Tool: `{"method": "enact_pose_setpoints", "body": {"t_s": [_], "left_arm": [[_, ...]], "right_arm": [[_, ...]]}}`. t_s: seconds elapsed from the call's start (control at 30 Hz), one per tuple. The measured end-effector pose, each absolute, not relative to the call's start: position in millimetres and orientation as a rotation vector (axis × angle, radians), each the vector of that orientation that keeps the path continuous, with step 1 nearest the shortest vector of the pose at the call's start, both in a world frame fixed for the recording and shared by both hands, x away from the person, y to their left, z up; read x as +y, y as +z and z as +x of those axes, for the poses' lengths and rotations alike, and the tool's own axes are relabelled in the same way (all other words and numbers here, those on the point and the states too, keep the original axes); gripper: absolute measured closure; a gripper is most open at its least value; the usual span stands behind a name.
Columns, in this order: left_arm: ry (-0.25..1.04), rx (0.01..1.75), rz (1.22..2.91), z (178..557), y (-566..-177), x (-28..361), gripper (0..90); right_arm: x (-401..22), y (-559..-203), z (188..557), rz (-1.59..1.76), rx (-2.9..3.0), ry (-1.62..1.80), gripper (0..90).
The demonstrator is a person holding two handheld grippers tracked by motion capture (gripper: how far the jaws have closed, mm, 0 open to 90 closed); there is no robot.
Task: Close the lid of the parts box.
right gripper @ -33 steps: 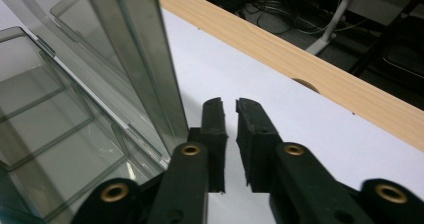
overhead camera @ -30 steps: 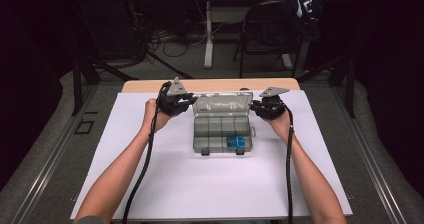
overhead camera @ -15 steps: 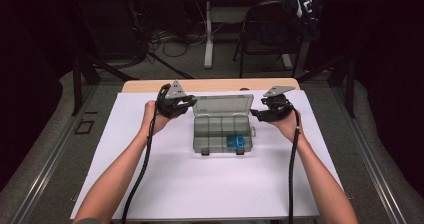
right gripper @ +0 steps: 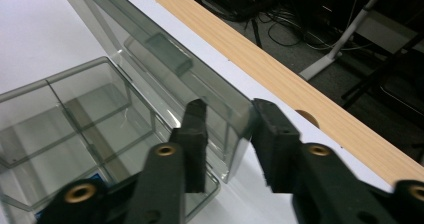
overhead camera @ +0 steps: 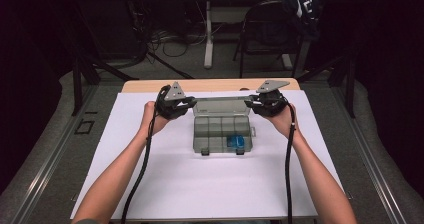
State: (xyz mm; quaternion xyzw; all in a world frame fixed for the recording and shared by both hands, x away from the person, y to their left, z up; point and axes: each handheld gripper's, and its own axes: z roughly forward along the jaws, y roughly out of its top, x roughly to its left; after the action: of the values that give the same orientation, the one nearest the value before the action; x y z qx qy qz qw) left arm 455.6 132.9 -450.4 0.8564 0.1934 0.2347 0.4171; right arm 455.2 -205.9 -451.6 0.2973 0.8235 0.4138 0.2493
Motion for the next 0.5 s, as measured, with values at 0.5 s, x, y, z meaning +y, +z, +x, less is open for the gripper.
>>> {"method": "enact_pose_setpoints", "body": {"t_s": [0.5], "left_arm": [[0.616,0.452,2.155,442.5,-456.2,132.5,76.2]], "right_arm": [[-201.8,-455.8,436.5,0.781,2.225,1.082,69.7]]}}
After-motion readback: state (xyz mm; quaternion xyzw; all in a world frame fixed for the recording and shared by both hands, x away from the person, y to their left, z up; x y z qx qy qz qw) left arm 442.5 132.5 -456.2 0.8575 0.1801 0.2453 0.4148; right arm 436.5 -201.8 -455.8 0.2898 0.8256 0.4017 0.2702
